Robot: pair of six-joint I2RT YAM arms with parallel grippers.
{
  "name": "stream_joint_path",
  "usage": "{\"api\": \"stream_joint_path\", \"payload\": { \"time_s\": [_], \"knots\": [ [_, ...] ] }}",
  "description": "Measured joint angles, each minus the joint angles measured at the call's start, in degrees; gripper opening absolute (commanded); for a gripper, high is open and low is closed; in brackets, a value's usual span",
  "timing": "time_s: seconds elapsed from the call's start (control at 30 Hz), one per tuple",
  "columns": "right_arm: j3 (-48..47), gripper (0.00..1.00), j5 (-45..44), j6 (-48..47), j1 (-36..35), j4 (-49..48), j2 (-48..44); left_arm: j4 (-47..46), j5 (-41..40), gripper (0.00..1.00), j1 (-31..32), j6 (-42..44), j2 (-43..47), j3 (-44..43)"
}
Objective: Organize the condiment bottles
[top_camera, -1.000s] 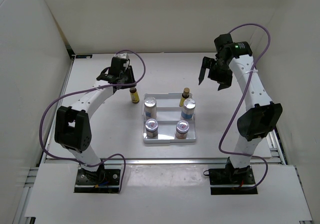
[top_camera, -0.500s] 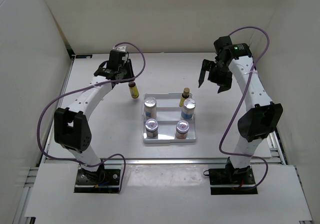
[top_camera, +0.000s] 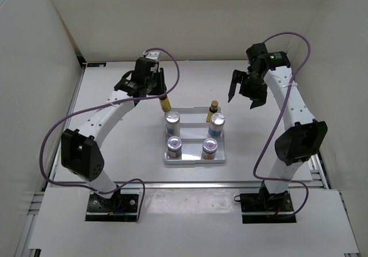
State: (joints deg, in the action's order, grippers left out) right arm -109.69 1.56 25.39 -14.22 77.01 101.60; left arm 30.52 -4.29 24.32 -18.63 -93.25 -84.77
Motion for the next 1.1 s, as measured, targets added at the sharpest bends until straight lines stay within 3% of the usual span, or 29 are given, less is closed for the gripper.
{"api": "stream_joint_path", "payload": {
  "time_s": [0.23, 0.9, 1.0, 1.03, 1.1],
  "knots": [
    [1.7, 1.00, 0.1, 0.8, -0.9, -0.2, -0.8, -0.1, 0.3, 0.12, 4.2, 0.2, 2.9, 3.1],
    [3.4, 1.00, -1.2, 1.1, -0.9, 0.0, -3.8, -4.9, 2.4, 0.13, 4.9, -3.3, -1.3, 5.5],
    [3.4, 1.00, -1.4, 1.1, -0.9, 0.0, -3.8, -5.7, 2.6, 0.36, 5.2, -3.5, -1.3, 6.2],
    [3.4, 1.00, -1.4, 1.1, -0.9, 0.0, -3.8, -6.1, 2.9, 0.66, 5.2, -3.5, -1.3, 6.8],
    [3.4, 1.00, -1.4, 1.1, -0.9, 0.0, -3.8, -6.4, 3.7, 0.92, 5.3, -3.3, -1.3, 7.7]
  ]
}}
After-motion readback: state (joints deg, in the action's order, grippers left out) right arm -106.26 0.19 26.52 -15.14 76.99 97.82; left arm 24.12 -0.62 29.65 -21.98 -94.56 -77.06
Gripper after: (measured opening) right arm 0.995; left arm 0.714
